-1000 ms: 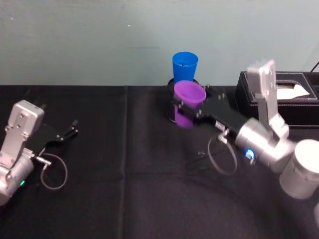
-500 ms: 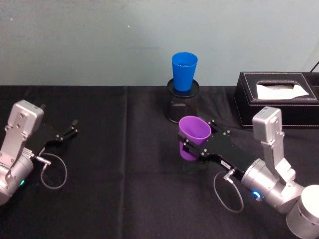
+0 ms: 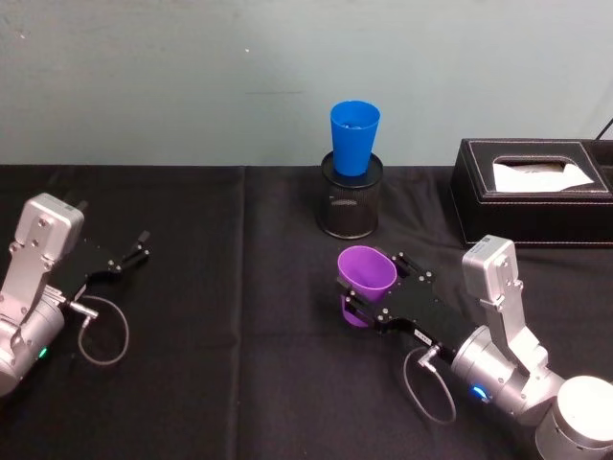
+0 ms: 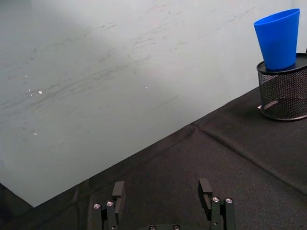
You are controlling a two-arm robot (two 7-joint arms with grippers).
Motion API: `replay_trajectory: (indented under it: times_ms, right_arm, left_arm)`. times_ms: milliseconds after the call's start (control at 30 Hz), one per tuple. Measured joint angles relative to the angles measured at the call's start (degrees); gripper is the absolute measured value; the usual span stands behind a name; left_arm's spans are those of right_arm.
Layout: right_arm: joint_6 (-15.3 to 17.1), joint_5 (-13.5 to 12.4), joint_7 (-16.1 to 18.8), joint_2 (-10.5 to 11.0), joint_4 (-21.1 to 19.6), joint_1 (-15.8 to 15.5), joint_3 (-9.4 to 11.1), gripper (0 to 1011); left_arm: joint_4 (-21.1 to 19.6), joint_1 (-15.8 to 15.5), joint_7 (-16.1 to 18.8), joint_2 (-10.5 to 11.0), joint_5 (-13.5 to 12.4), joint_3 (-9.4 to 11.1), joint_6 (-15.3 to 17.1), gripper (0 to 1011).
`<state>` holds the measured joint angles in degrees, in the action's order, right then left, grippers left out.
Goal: Pick up one cup with a gripper and tap it against the other cup.
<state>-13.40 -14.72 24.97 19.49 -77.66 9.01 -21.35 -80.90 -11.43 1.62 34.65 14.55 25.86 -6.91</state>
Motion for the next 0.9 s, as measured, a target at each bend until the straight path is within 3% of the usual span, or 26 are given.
replay_trajectory:
  times_ms: [767,900]
  right_arm:
    - [-1.20,0.36,0.15,-1.68,2.64,-0.24,1.00,726]
    - [-1.15,0.35,0.16,-1.64,2.56,-0.25,0.98,784]
  left_arm:
    - [0.00,0.00,0.00,0.00,0.00,0.00,0.00,1000]
    - [0.00,0.00,0.00,0.00,0.00,0.00,0.00,1000]
